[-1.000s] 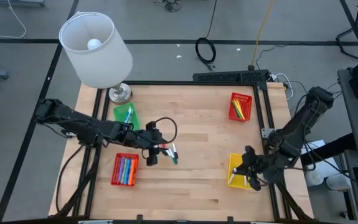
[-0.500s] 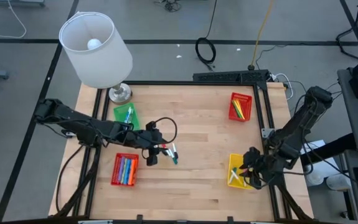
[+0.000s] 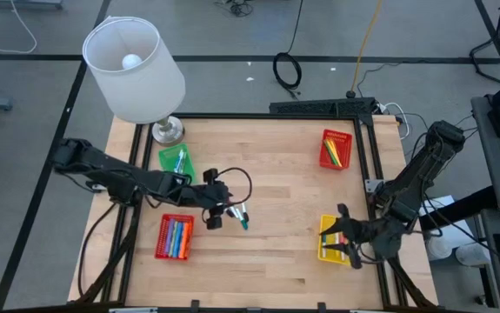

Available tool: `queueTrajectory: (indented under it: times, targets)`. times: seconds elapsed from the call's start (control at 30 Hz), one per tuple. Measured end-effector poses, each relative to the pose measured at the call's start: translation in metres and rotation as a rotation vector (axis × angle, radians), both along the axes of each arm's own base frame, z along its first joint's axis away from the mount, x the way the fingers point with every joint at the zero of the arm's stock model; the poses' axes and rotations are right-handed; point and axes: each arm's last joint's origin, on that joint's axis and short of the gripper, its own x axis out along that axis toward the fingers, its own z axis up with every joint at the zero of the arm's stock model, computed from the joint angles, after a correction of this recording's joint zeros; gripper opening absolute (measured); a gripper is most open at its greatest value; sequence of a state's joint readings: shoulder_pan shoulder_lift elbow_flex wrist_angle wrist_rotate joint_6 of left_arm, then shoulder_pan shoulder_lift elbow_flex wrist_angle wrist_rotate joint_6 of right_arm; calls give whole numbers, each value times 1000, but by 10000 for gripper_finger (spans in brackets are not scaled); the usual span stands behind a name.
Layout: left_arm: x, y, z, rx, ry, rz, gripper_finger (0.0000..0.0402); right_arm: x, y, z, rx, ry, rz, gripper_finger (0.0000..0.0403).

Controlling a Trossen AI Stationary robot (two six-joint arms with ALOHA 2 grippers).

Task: Pick & Place Markers
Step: Put the black highlighter pen into the yellow basket

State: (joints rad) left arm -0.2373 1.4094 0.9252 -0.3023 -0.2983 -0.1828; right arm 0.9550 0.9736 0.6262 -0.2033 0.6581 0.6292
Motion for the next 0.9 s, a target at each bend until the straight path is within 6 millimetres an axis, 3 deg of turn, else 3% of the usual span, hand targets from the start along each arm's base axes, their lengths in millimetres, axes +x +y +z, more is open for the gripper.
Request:
queueTrajectory:
  times: [0.27, 0.47, 0.9]
  targets:
    - [17, -7, -60, 9, 268, -134, 150, 10, 5, 28, -281, -329, 15, 155]
    - [23, -7, -97, 35, 399, -146, 149, 15, 4, 39, -333, -416, 10, 154]
    - [28, 4, -105, 100, 419, -116, 150, 18, 2, 39, -339, -413, -1, 151]
